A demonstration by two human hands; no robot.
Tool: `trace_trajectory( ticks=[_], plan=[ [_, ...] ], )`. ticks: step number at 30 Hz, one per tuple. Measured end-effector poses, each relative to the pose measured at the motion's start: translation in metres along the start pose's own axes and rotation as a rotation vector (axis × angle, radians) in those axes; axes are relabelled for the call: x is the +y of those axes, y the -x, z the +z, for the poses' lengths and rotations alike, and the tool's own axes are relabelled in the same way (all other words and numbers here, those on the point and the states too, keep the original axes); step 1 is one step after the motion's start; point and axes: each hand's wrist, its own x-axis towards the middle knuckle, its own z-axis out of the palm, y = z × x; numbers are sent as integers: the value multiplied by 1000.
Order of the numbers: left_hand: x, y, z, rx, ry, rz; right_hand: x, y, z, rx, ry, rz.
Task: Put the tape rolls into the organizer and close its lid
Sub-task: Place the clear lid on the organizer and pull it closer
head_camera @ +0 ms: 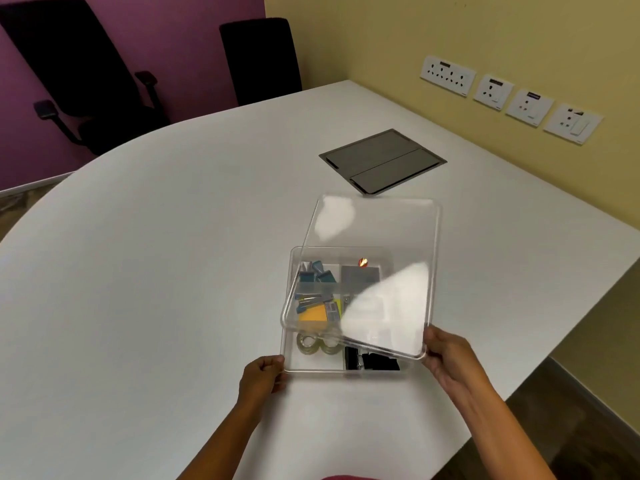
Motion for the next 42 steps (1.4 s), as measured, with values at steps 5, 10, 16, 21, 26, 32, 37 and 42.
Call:
trace_trajectory(
  ticks=[5,10,16,21,26,32,37,42],
  plan=[
    [5,12,5,5,213,-47,26,-26,-18,92,-36,269],
    [-1,16,11,13,231,8,37,-36,-17,256,551,92],
    [-4,16,11,26,197,27,39,-41,-3,350,887,-152],
    [-3,15,12,39,205,21,35,-46,-2,357,945,-157],
    [-6,12,12,41,238,5,37,-45,-2,365,963,-189],
    [-8,7,11,65,228,25,36,-44,-2,343,955,-202],
    [-8,5,11,103,198,23,46,-42,-7,262,942,-62],
    [-7,2,10,80,195,-33,45,-44,-15,220,675,175]
  ],
)
